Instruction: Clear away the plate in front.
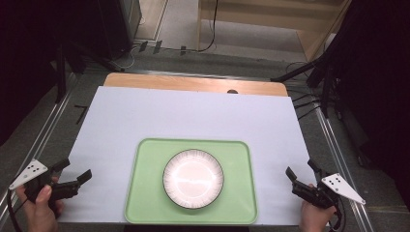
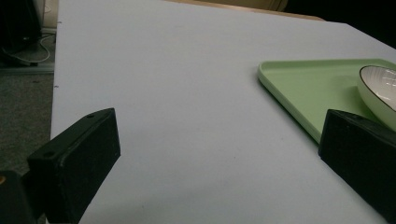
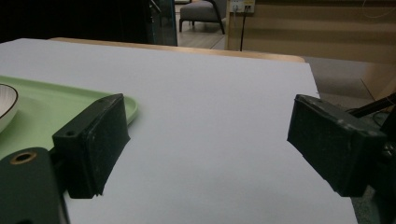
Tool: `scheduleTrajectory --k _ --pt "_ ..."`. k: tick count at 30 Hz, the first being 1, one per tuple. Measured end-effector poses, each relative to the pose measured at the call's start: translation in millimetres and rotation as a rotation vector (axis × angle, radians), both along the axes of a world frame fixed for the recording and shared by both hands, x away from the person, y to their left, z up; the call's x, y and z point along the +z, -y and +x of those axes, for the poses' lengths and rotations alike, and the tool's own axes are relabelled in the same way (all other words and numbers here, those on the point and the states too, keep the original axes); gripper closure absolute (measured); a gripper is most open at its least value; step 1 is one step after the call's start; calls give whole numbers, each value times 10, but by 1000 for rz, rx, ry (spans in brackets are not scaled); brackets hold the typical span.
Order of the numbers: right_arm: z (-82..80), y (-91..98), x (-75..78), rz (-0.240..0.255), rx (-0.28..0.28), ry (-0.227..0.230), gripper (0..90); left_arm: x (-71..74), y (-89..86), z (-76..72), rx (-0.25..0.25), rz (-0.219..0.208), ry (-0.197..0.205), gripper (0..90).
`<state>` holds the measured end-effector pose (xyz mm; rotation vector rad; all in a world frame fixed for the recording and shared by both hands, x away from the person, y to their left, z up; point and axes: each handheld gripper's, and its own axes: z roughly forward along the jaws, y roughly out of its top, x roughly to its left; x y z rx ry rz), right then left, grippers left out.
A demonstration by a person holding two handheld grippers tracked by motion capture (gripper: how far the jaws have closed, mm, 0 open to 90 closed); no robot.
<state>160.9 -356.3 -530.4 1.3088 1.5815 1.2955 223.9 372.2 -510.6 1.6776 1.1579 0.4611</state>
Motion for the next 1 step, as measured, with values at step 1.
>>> scheduleTrajectory --k 1 --pt "-1 -2 0 0 1 -1 127 -3 1 6 -1 5 -3 0"
